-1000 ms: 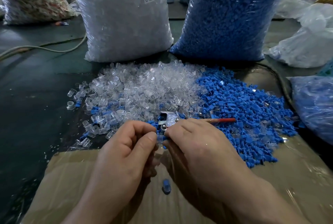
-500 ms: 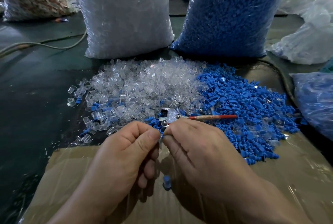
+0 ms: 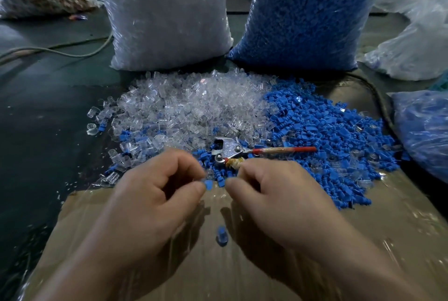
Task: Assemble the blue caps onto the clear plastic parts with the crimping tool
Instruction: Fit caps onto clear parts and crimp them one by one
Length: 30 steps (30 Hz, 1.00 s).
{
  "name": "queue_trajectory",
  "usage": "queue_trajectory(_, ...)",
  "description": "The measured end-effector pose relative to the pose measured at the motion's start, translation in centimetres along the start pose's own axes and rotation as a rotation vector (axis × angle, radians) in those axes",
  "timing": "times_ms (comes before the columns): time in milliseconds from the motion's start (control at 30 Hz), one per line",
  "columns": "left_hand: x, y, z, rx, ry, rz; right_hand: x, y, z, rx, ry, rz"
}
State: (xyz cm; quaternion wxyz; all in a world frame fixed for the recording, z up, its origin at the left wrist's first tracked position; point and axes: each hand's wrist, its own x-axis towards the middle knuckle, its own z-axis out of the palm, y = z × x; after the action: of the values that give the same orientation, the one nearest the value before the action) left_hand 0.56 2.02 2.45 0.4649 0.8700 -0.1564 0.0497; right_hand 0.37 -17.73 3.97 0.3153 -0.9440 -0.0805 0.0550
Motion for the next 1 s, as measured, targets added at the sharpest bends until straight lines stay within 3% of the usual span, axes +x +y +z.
queue_trajectory(67, 0.1, -0.4, 0.3, 0.171, -0.076, 0.023, -0.1, 0.4, 0.9, -0.274, 0.049, -0.102)
queue_trajectory(167, 0.0, -0.6, 1.1, 0.353, -0.194, 0.115, 0.2, 0.6, 2.1, -0.407, 0.092, -0.195)
queue_trajectory(400, 0.0, -0.2, 0.9, 0.300, -0.295, 0.194, 2.2, 0.2, 3.0, -0.514, 0.085, -0.185)
queue_trajectory(467, 0.2, -0.3, 0.7, 0.216, -0.251, 0.139, 2.3, 0.2, 3.0, -0.513, 0.076, -0.179)
queue_trajectory(567, 0.4, -1.3, 0.3, 0.263, 0.098, -0.054, 2.1, 0.5, 2.8, -0.474, 0.088, -0.198)
queue_trajectory(633, 0.7, -2.1, -0.1, 0.364, 0.228, -0.208, 2.0, 0.8, 2.7, -0.464, 0.080, -0.218)
queue_trajectory(767, 0.7, -2.0, 0.5, 0.635, 0.064, -0.292, 1.8, 0.4, 2.8, -0.436, 0.102, -0.264)
queue_trajectory(1000, 0.9, -1.1, 1.0, 0.718, -0.014, -0.321, 2.4, 0.1, 3.8, -0.431, 0.122, -0.323)
